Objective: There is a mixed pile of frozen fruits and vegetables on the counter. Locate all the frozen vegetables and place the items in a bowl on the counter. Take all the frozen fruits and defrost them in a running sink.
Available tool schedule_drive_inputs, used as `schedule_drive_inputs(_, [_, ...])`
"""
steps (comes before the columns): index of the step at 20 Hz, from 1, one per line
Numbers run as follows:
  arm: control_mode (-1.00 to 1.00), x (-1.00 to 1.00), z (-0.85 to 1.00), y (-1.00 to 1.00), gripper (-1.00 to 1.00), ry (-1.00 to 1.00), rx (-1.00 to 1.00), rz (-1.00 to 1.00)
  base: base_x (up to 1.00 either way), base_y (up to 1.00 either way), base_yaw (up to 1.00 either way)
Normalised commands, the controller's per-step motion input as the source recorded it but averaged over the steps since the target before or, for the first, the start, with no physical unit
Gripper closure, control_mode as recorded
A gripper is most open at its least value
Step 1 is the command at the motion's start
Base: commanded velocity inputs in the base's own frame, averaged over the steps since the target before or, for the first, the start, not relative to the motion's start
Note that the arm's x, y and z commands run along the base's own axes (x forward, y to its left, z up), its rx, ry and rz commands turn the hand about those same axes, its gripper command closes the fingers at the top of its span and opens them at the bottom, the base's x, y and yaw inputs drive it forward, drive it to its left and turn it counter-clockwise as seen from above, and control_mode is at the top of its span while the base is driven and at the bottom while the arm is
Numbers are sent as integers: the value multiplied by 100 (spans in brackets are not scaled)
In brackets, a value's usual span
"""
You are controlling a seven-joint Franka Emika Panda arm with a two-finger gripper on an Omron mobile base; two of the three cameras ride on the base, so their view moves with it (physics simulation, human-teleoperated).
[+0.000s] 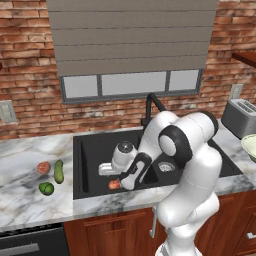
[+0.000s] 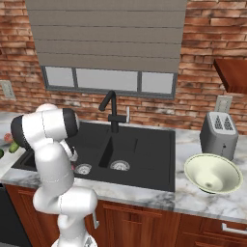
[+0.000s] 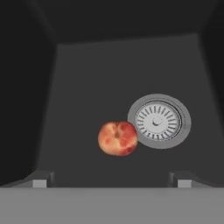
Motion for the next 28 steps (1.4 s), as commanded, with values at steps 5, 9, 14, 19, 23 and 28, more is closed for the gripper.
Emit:
schedule_drive_inputs(5, [-100,0,34,12,-100,0,0,0,0,0,0])
schedule_drive_inputs(9, [-100,0,38,11,-100,0,0,0,0,0,0])
schedule_drive_inputs(14, [-100,0,40,11,-100,0,0,0,0,0,0])
schedule_drive_inputs(19, [-100,0,40,12,-100,1,0,0,0,0,0])
schedule_drive_inputs(23, [-100,0,37,12,-100,1,0,0,0,0,0])
schedule_drive_inputs(28, [-100,0,37,15,-100,0,0,0,0,0,0])
